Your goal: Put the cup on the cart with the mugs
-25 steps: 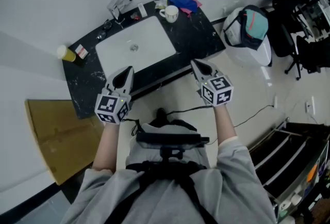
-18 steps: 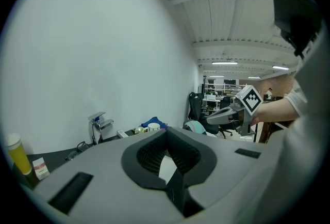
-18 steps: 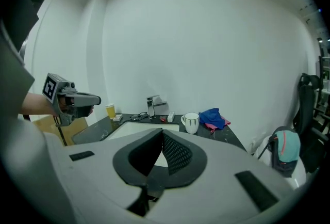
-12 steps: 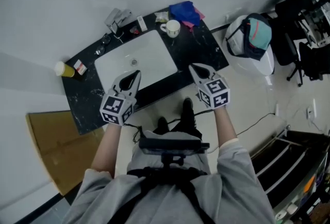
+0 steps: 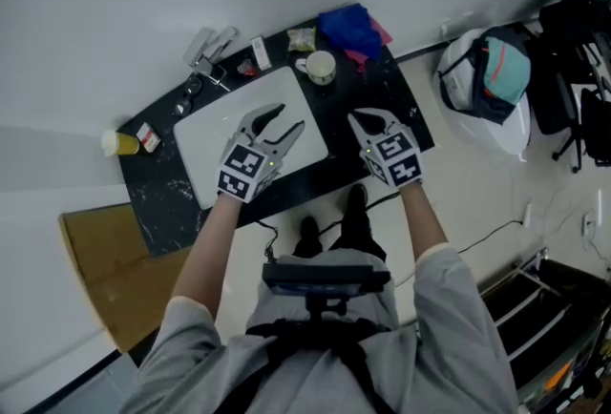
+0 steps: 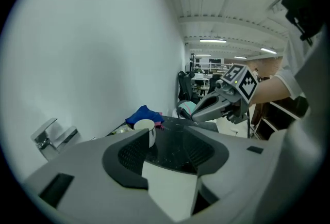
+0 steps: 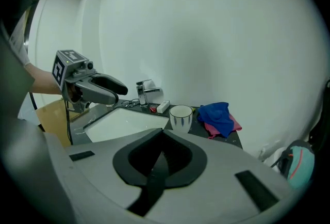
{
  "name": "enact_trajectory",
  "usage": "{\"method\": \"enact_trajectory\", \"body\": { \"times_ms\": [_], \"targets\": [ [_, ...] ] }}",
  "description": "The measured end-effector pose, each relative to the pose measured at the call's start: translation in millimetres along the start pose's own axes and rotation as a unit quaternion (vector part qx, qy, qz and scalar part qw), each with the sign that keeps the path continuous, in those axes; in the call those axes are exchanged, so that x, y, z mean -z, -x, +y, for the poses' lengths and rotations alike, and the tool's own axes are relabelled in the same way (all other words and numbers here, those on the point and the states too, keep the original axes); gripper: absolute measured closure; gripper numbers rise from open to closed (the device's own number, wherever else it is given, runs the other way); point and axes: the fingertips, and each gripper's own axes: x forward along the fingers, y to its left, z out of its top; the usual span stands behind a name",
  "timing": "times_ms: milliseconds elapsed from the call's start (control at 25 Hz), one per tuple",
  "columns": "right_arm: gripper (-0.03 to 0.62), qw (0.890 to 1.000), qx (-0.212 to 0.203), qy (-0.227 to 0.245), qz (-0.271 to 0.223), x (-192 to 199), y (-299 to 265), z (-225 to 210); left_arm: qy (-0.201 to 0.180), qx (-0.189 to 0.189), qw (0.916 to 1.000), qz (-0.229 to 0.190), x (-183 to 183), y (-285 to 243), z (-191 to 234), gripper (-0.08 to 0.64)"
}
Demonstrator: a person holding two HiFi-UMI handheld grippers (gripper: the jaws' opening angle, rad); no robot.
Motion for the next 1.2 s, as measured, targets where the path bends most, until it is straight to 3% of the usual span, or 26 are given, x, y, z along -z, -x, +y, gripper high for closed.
{"method": "enact_trajectory", "body": {
  "times_ms": [160,240,400,480,640,760,920,1000,1200],
  "targets": [
    [0.589,1.0,-0.014,0.014,0.014,-4,-23,-26,-0.038,0.018,0.9985,0.035,-1,-44,12,0.291],
    [0.589,1.0,-0.018,0.016,0.019,-4,-30,-36,-0.066,0.028,0.9958,0.056,0,-62,20,0.217],
    [0.589,0.999,-0.025,0.015,0.027,2,-37,-47,-0.132,0.061,0.9839,0.104,3,-97,37,0.124],
    [0.589,0.999,-0.028,0.014,0.032,7,-40,-52,-0.175,0.083,0.9719,0.133,7,-113,41,0.094],
    [0.589,0.999,-0.03,0.0,0.033,15,-43,-61,-0.26,0.134,0.9349,0.201,20,-145,44,0.075],
    [0.589,0.999,-0.032,-0.012,0.032,19,-41,-66,-0.292,0.165,0.911,0.24,31,-165,44,0.058],
    [0.589,0.999,-0.036,-0.024,0.025,23,-39,-71,-0.327,0.176,0.884,0.284,47,-182,53,0.058],
    [0.589,0.999,-0.037,-0.029,0.021,25,-39,-75,-0.342,0.176,0.8728,0.301,54,-190,58,0.058],
    [0.589,0.998,-0.042,-0.041,0.016,26,-38,-79,-0.347,0.195,0.8542,0.334,65,-201,59,0.058]
  ]
}}
